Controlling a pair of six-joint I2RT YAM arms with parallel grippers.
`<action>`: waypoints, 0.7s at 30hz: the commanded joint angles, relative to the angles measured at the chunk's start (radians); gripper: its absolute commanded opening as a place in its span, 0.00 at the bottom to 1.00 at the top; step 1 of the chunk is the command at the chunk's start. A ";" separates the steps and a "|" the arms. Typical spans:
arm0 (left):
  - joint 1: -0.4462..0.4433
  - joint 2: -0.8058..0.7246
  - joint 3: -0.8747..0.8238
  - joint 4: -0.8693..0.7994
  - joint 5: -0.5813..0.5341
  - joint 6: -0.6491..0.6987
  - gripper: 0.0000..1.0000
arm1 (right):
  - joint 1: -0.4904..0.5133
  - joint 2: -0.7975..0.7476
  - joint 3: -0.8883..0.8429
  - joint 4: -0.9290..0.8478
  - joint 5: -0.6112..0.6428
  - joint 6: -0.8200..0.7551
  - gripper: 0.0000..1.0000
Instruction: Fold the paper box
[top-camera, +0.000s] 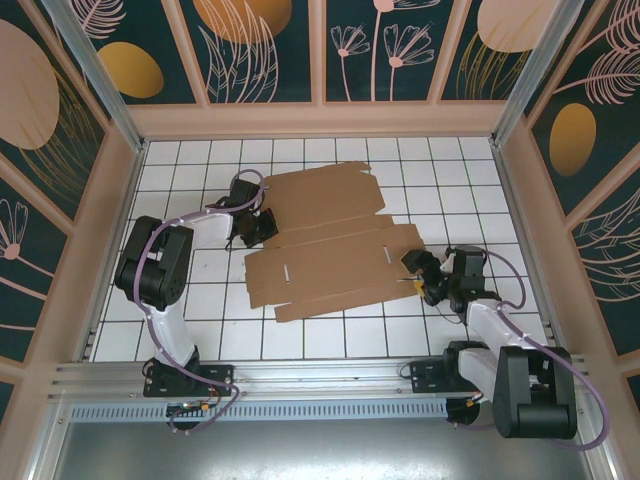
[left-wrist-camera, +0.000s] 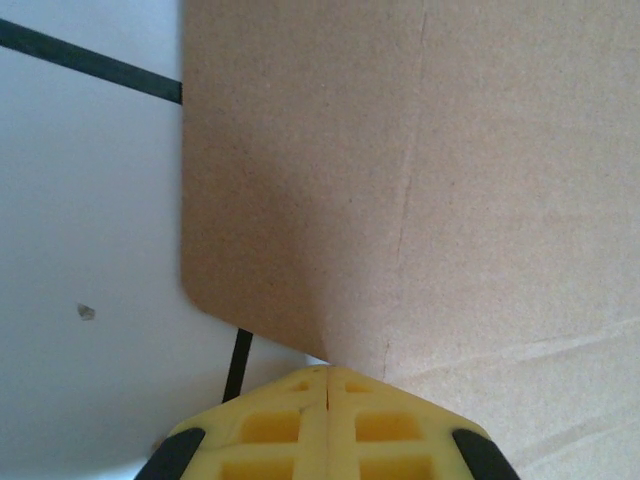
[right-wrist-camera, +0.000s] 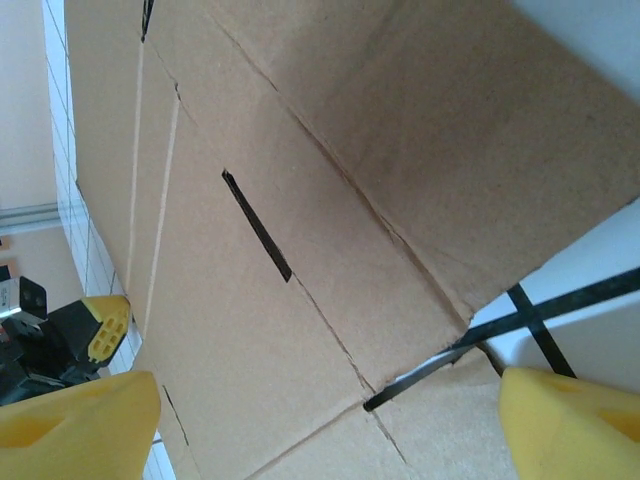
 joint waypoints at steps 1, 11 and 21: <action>0.000 0.027 0.006 -0.023 -0.028 0.019 0.00 | -0.022 0.036 0.013 0.094 0.010 -0.032 0.87; -0.001 0.048 0.000 -0.018 -0.019 0.022 0.00 | -0.048 0.145 -0.045 0.395 -0.052 0.063 0.81; 0.000 0.064 -0.009 -0.016 -0.008 0.024 0.00 | -0.058 0.183 -0.126 0.755 -0.050 0.133 0.51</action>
